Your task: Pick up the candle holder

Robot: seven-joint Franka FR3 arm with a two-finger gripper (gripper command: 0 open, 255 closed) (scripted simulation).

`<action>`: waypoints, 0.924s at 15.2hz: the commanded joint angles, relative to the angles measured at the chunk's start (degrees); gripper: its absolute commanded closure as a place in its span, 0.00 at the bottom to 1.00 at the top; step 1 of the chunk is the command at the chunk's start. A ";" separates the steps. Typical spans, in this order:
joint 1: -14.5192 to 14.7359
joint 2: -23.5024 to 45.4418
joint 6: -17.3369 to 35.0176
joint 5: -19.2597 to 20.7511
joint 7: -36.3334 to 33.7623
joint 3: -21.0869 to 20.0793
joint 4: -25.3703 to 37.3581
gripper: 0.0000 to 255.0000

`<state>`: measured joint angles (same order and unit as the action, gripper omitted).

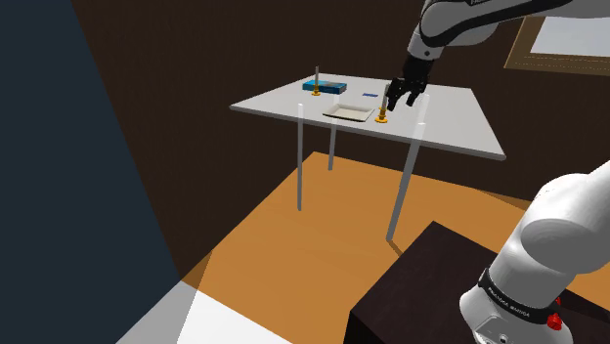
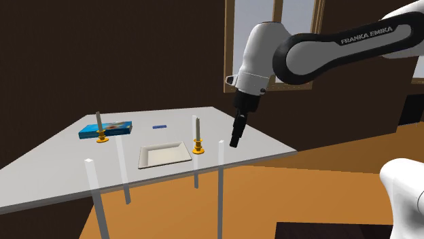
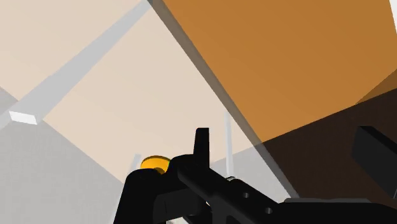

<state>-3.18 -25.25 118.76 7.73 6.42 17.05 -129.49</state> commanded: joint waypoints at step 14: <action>-0.12 26.83 12.60 -18.45 17.99 11.92 22.80 0.00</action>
<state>-3.05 0.19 130.75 -9.16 23.20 28.59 -107.81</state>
